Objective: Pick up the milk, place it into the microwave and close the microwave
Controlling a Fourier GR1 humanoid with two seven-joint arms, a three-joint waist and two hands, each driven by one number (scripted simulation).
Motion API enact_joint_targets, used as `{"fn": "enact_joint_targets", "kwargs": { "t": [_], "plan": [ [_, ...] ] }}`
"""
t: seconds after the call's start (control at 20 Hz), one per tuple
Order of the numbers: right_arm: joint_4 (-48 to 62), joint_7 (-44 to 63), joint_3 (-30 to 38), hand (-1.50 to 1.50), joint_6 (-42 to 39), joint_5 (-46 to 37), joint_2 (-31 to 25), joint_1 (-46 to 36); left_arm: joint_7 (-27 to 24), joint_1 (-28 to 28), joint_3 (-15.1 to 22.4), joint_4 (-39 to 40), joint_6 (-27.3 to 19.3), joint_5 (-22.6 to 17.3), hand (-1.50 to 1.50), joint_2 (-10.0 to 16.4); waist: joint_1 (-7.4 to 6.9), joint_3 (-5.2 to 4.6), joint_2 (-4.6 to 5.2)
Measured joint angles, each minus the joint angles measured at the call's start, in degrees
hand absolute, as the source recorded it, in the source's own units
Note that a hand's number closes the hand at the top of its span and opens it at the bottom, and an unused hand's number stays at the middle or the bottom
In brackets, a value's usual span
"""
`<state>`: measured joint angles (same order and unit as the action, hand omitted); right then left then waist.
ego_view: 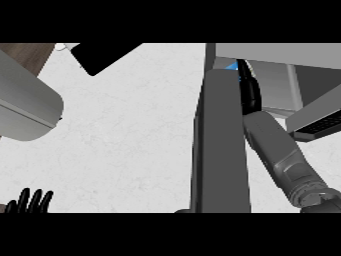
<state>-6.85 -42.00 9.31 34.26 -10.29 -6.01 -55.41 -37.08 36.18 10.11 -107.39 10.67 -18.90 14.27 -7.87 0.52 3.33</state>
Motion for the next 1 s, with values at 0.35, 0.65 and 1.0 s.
{"fn": "enact_joint_targets", "kwargs": {
  "t": [0.35,0.65,1.0],
  "plan": [
    [-0.9,-6.8,3.9,-1.5,-10.3,4.3,1.2,4.7,0.0,1.6,0.6,-1.0,-0.5,0.5,-1.5,-0.5,2.05,-0.14,-0.95],
    [-0.9,-12.1,5.5,-1.5,-15.9,5.8,1.4,9.4,0.5,3.4,0.2,-2.8,-0.5,0.0,-1.5,-0.2,3.5,-0.23,-1.63],
    [-1.9,-17.1,6.0,-1.5,-21.8,6.5,1.4,14.8,1.5,4.2,1.2,-3.2,-1.5,1.5,-1.5,-1.1,5.41,-0.34,-2.42]
  ]
}}
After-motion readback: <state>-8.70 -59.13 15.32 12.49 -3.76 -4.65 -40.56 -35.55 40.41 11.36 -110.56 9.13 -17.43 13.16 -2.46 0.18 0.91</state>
